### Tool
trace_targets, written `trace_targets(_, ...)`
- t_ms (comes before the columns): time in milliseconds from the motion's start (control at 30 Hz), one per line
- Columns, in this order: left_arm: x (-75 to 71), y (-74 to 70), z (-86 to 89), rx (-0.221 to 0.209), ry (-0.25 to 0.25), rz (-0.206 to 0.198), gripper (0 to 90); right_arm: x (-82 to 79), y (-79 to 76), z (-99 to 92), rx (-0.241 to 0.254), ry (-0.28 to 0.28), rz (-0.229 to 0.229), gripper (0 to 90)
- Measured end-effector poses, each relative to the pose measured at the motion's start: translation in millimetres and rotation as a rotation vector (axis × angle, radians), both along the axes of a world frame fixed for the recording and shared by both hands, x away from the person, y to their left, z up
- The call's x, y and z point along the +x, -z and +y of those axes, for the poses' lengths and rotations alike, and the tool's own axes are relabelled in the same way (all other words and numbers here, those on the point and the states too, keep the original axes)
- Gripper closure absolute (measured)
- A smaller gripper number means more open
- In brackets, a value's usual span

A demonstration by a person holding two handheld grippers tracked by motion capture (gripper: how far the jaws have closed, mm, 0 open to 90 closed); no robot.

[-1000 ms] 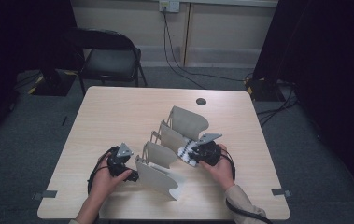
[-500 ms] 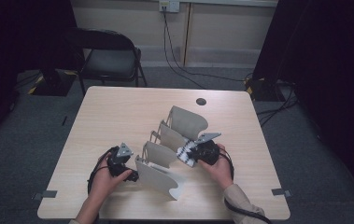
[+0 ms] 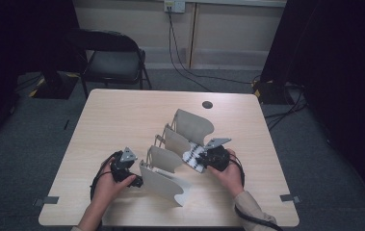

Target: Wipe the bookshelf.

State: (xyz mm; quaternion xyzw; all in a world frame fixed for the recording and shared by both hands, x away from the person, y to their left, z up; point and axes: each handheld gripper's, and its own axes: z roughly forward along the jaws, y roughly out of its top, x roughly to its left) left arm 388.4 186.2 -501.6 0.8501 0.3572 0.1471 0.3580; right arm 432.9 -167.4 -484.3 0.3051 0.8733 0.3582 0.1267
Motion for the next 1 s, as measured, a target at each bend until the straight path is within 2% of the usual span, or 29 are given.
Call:
trace_targets(267,0.0,0.0,0.0,0.0,0.0,0.0,0.0,-7.4,0.0,-24.6,-0.004,0.034,0.006,69.1)
trace_targets(400,-0.1,0.0,0.0,0.0,0.0,0.0,0.0,-9.3,-4.4,-31.1,-0.01,0.067,0.025,56.7)
trace_targets(467,-0.1,0.0,0.0,0.0,0.0,0.0,0.0,-9.9,-9.7,-32.6,-0.006,0.077,-0.001,51.4)
trace_targets(567,-0.1,0.0,0.0,0.0,0.0,0.0,0.0,-9.4,-15.9,-30.3,0.003,0.082,-0.056,38.2)
trace_targets(633,-0.1,0.0,0.0,0.001,0.0,0.0,0.0,-8.0,-14.7,-25.9,0.011,0.063,-0.057,32.2)
trace_targets(700,-0.2,0.1,-0.1,-0.002,-0.002,0.002,0.0,-6.9,-6.6,-19.6,-0.029,0.054,-0.059,28.0)
trace_targets(767,-0.3,0.1,-0.2,-0.002,-0.002,0.002,0.0,-5.6,0.8,-17.4,-0.049,0.067,-0.064,27.1)
trace_targets(833,-0.3,0.1,-0.2,-0.003,-0.002,0.002,0.0,-5.4,5.6,-16.8,-0.038,0.076,-0.078,27.3)
trace_targets(933,-0.2,0.0,0.0,0.0,-0.001,0.0,0.0,-4.8,5.2,-17.0,-0.039,0.084,-0.075,35.6)
trace_targets(1000,-0.4,0.1,-0.2,-0.003,-0.003,0.002,0.0,-3.9,4.6,-16.8,-0.04,0.073,-0.075,44.4)
